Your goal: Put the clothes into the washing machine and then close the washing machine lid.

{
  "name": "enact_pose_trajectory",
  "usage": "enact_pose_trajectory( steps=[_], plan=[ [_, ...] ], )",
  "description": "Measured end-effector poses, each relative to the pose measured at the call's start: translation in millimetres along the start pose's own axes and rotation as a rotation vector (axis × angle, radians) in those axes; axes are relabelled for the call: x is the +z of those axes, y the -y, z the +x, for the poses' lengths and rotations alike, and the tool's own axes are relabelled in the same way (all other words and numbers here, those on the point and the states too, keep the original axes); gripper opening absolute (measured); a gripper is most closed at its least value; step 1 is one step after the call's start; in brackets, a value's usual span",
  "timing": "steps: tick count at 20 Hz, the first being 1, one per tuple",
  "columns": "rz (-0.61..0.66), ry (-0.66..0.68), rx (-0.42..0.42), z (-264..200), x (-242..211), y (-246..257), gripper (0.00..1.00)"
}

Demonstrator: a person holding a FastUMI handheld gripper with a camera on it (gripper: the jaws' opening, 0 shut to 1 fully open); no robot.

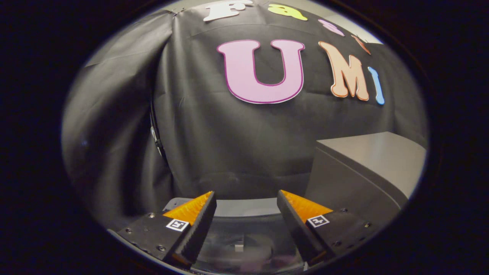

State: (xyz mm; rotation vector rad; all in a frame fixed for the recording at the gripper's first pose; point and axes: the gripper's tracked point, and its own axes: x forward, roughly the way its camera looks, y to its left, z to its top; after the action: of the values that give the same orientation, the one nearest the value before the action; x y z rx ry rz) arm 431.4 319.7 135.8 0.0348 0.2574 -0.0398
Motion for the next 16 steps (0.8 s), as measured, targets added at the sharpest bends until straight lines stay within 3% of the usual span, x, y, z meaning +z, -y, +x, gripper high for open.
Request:
enact_pose_trajectory(
  steps=[5,12,16],
  plan=[
    [-0.022,0.002,0.025,-7.8,-7.7,-23.2,0.97],
    [-0.022,0.04,0.047,-16.8,0.5,-20.0,0.97],
    [-0.021,0.086,0.05,-45.5,13.7,-7.7,0.97]
  ],
)
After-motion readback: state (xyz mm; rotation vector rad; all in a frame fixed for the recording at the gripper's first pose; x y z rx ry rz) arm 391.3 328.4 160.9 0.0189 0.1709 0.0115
